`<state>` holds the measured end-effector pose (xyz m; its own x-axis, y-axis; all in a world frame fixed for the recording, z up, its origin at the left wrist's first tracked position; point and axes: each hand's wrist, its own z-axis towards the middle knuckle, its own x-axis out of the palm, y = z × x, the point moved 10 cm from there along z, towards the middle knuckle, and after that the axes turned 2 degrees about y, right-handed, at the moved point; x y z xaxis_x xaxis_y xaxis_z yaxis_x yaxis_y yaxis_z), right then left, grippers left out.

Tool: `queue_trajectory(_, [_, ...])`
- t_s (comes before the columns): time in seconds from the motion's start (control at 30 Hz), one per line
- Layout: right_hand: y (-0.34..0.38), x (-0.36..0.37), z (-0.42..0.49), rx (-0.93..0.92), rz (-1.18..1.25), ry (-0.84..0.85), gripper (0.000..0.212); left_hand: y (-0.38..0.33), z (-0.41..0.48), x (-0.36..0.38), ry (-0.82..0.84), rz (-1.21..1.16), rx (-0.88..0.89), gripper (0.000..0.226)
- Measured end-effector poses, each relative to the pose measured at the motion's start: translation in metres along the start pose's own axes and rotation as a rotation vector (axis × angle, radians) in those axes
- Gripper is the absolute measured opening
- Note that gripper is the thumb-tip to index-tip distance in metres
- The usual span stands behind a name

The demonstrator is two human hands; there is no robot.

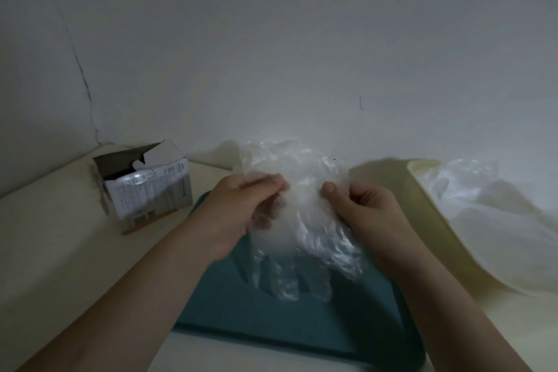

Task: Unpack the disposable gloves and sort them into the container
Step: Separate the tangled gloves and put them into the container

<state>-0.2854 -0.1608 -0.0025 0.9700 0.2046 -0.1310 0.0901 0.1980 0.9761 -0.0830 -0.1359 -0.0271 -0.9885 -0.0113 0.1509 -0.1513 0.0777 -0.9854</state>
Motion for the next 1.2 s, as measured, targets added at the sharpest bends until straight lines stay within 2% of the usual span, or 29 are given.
queue_trajectory(0.13, [0.002,-0.003,0.000,-0.019,-0.137,-0.013,0.050,-0.006,0.005,-0.019,-0.107,-0.119,0.044,0.017])
queue_trajectory(0.27, [0.001,-0.004,0.000,-0.032,-0.099,-0.015,0.054,-0.006,0.005,-0.020,-0.083,-0.098,0.034,0.015])
queue_trajectory(0.37, [-0.002,-0.003,0.001,-0.031,-0.067,-0.003,0.045,-0.003,0.004,-0.014,-0.058,-0.032,0.010,0.018])
queue_trajectory(0.47, [-0.009,-0.016,0.005,-0.022,-0.127,-0.117,0.031,-0.008,0.003,-0.024,-0.081,0.002,0.008,0.026])
queue_trajectory(0.57, [-0.013,-0.034,0.006,-0.004,-0.125,-0.256,0.029,-0.019,-0.002,-0.017,0.101,-0.108,0.019,0.015])
queue_trajectory(0.63, [-0.014,-0.037,0.005,0.001,-0.066,-0.270,0.025,-0.025,-0.012,-0.007,0.261,-0.193,0.035,0.012])
queue_trajectory(0.67, [-0.014,-0.035,0.005,0.012,-0.006,-0.254,0.021,-0.027,-0.016,-0.003,0.317,-0.153,0.056,0.016])
queue_trajectory(0.73, [-0.014,-0.025,0.006,0.043,0.175,-0.184,0.015,-0.025,-0.021,0.008,0.371,0.084,0.090,0.021])
queue_trajectory(0.8, [-0.013,-0.013,0.006,0.067,0.351,-0.099,0.009,-0.016,-0.017,0.011,0.275,0.409,0.076,0.022])
queue_trajectory(0.87, [-0.011,-0.004,0.006,0.083,0.413,-0.031,0.010,-0.013,-0.011,0.010,0.146,0.582,0.065,0.028])
queue_trajectory(0.93, [-0.010,0.000,0.005,0.083,0.413,0.021,0.014,-0.012,-0.011,0.014,0.124,0.564,0.074,0.017])
queue_trajectory(1.03, [-0.004,0.009,0.001,0.057,0.410,0.113,0.034,-0.007,-0.020,0.028,0.216,0.478,0.038,0.007])
queue_trajectory(1.1, [-0.002,0.012,-0.001,0.043,0.390,0.157,0.034,-0.008,-0.025,0.037,0.254,0.390,0.066,0.005])
queue_trajectory(1.2, [-0.012,0.007,0.002,0.100,0.377,0.132,0.041,-0.011,-0.023,0.038,0.222,0.250,0.110,0.001])
